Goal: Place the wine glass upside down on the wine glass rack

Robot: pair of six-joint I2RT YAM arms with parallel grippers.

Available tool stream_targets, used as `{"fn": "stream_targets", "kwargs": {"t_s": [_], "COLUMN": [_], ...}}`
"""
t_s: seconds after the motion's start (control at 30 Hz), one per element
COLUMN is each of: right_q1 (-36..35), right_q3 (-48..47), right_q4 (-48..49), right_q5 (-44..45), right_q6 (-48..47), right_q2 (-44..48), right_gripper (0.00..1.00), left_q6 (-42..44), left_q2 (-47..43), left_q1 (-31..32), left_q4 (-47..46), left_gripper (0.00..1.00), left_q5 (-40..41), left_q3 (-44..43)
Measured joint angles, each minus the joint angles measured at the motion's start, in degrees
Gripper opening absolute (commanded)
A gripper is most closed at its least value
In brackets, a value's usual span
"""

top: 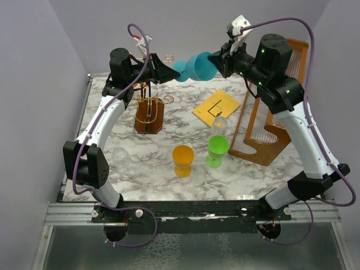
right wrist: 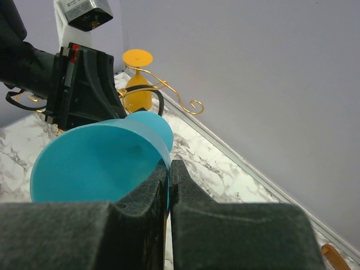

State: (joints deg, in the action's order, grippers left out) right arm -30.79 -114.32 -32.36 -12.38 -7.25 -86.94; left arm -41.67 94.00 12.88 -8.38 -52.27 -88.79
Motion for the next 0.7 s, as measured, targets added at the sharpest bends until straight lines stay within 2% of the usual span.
{"fn": "stream_targets", "kwargs": {"t_s": [0.1,0.23,0.33,0.5,0.6,0.7], "right_q1": [0.00,0.00,0.00,0.00,0.00,0.00], "right_q3": [0.02,0.44,1.09,2.54,2.93,3.10], "right_q4": [0.00,0.04,0.22,0.33,0.59,0.61], "right_q5": [-0.17,-0.15,-0.07,0.20,0.42,0.44], "right_q6": [-0.02,-0.09,-0.37,-0.81,-1.09,-1.33], "right_q2": [0.02,0.20,0.48,0.85,0.92,1.03], "right_gripper": [0.01,0.01,0.01,0.01,0.01,0.03], "left_q6": [0.04,0.26,0.52,1.42,2.05,2.38], "left_q2": [0.44,0.61,0.63,0.63,0.63,0.63], "left_q1": [0.00,0.00,0.00,0.00,-0.04,-0.07], "left_q4": [0.33,0.42,0.57,0.85,1.46,2.14], "left_gripper": [0.24,0.31,0.30,0.19,0.02,0.00], "left_q5": [0.00,0.00,0.02,0.04,0.44,0.87], "left_q3": [0.00,-0.11,-0.46,-0.55,-0.55,-0.68]}}
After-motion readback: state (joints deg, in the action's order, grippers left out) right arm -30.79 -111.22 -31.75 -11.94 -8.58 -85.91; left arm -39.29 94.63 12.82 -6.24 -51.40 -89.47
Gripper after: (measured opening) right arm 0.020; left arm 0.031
